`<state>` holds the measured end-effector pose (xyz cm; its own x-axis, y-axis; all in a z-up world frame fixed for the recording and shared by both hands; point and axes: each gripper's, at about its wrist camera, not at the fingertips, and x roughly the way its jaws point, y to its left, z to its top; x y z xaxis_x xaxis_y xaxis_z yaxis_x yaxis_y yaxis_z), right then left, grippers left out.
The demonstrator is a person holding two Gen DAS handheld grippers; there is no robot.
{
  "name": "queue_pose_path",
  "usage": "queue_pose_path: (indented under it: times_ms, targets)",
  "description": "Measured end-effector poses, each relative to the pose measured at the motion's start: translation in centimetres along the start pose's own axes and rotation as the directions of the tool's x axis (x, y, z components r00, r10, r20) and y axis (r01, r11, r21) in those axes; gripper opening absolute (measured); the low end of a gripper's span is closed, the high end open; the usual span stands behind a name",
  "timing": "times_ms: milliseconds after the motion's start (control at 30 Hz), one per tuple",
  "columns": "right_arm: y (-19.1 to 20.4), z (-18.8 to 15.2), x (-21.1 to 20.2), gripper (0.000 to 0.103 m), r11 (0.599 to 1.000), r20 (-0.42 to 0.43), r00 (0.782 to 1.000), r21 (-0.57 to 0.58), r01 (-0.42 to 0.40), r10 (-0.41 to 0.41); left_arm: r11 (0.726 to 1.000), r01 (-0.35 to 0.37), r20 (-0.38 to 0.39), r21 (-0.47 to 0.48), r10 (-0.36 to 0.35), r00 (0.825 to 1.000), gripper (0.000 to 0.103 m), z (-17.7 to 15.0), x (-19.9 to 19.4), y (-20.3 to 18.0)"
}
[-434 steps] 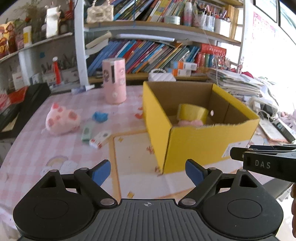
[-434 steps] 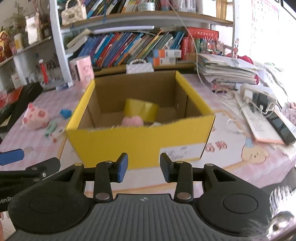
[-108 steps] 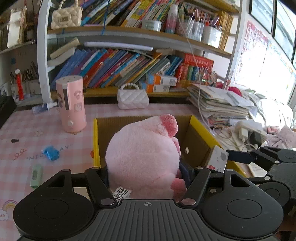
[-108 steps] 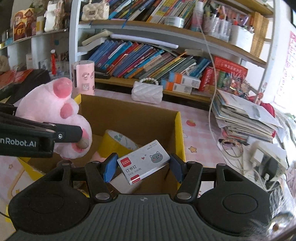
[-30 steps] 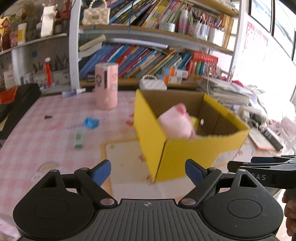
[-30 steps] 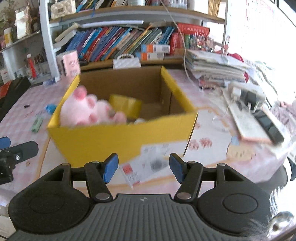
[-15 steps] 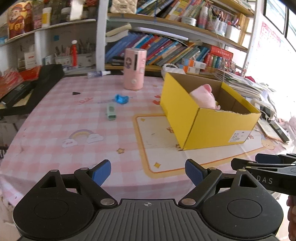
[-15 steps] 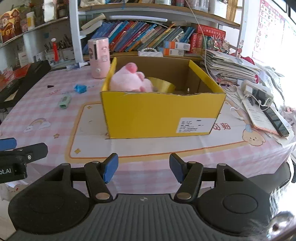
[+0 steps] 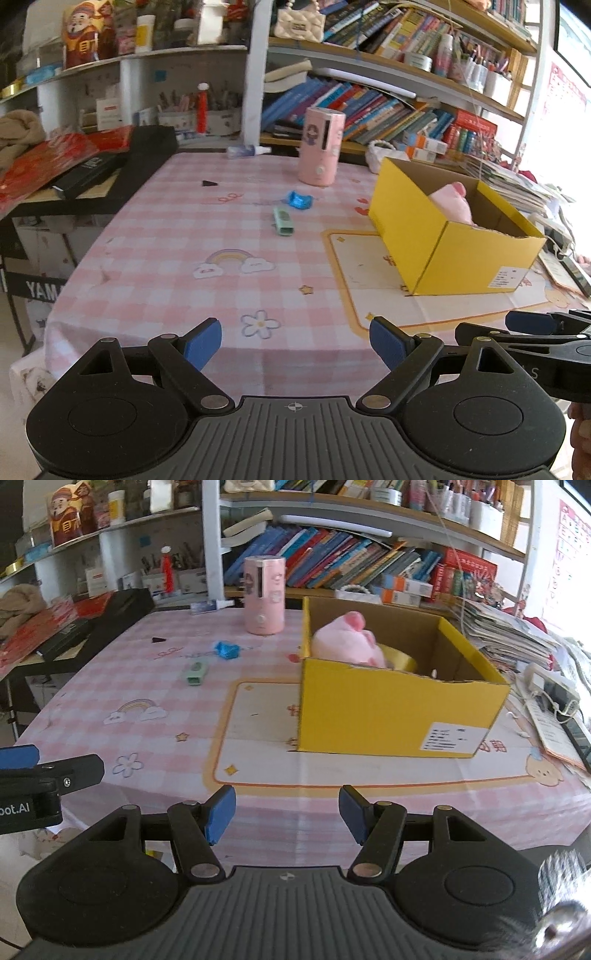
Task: Organize objects
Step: 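Withdraw both open tools up out of the yellow box, then move both tools to the table objects and lower onto them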
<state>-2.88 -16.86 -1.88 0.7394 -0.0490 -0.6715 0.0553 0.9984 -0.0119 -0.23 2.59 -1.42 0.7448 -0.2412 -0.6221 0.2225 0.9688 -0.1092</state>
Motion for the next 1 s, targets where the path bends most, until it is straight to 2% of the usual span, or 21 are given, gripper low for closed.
queue_pose_path:
  times_ms: [567, 1000]
  targets:
    - [4.4, 1.1, 0.6, 0.060, 0.997, 0.024, 0.999, -0.055, -0.047, 0.049, 0.999, -0.037, 0.022, -0.034, 0.038, 0.999, 0.090, 0.3, -0.3, 3.9]
    - [5.3, 3.1, 3.1, 0.060, 0.995, 0.024, 0.997, -0.060, -0.075, 0.077, 0.999, -0.051, 0.009, -0.019, 0.051, 0.999, 0.090, 1.8, 2.0, 4.4]
